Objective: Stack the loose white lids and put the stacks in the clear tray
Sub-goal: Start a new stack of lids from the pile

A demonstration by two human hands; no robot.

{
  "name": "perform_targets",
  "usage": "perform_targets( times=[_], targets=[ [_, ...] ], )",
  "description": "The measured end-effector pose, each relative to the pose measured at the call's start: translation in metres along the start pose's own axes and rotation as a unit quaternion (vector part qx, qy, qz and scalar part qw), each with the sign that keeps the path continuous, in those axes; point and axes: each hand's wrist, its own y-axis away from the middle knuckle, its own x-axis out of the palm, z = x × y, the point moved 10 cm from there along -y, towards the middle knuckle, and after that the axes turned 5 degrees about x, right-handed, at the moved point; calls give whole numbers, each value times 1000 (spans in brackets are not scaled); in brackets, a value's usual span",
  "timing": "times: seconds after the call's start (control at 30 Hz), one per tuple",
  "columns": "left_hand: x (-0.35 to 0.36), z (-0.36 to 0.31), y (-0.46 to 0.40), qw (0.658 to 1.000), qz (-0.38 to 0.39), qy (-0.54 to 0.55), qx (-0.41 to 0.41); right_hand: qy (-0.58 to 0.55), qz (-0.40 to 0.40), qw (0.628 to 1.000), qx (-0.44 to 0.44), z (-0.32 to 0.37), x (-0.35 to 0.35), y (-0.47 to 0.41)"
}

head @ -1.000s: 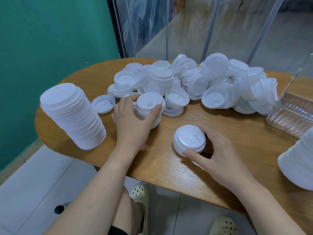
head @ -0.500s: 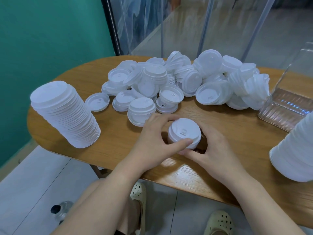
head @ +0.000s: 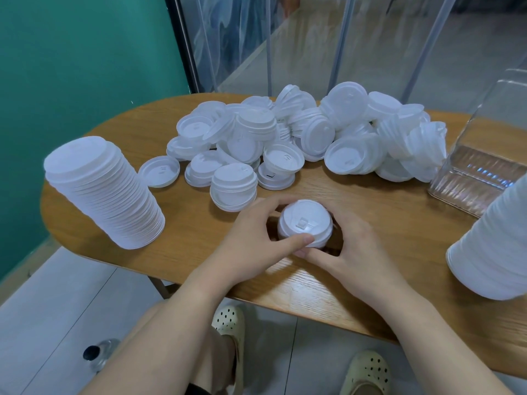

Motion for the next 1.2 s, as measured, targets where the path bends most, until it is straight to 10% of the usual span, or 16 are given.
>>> perform_targets(
  times=[0.23, 0.5, 0.77, 1.2],
  targets=[
    [0, -4, 1, 1000, 9, 10, 16, -2, -1, 1000, 2, 1, 0, 1],
    [-83, 5, 10, 940, -306, -145, 39, -1, 9, 1000, 11, 1, 0, 0],
    [-98, 64, -7, 940, -274, -149, -137, 13, 22, 999, 25, -1, 2, 0],
    [-94, 41, -1, 953, -279, -97, -64, 18, 9, 1000, 17, -1, 2, -1]
  ],
)
